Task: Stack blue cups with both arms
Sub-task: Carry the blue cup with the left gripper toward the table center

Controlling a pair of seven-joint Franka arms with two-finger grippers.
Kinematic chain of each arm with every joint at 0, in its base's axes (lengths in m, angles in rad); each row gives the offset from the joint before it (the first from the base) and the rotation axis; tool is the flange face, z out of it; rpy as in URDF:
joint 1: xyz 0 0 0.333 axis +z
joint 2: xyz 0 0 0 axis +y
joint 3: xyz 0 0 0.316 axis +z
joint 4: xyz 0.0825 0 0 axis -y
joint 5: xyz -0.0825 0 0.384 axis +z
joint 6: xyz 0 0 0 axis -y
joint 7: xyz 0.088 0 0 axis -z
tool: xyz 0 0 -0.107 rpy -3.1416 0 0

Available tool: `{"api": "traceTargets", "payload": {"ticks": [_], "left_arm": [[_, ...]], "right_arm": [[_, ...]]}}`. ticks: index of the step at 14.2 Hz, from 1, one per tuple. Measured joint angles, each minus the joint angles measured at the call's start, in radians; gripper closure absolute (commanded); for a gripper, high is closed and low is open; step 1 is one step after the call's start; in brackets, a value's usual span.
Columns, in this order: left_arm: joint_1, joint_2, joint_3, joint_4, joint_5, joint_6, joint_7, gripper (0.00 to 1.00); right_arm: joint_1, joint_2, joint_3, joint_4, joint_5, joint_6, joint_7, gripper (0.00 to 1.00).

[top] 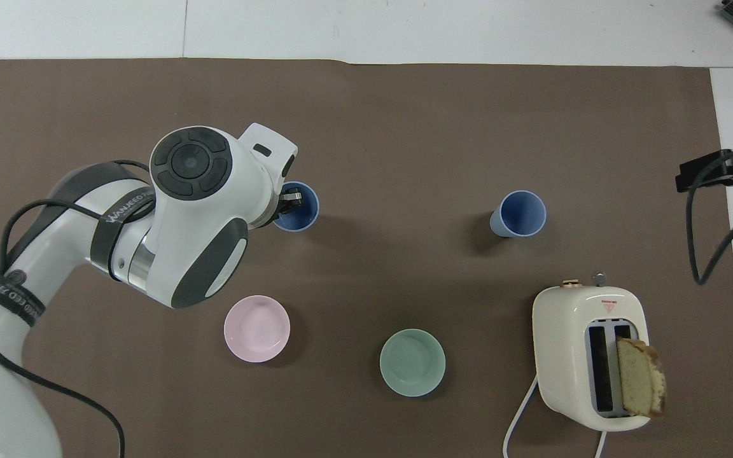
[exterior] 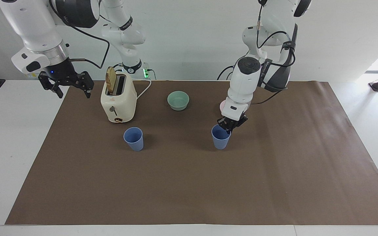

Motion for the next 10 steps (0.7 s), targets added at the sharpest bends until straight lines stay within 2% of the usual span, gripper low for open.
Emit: {"api": "traceTargets", "payload": {"ticks": [3, 10], "left_arm": [[-0.001, 0.019, -0.037, -0.001, 0.011, 0.021, -0.037, 1.00], [-0.001, 0.058, -0.040, -0.005, 0.013, 0.049, -0.040, 1.00]], "right_arm": [[0.000, 0.000, 0.000, 0.000, 0.000, 0.000, 0.000, 0.00], [0.000, 0.000, 0.000, 0.000, 0.000, 0.000, 0.000, 0.00]]}}
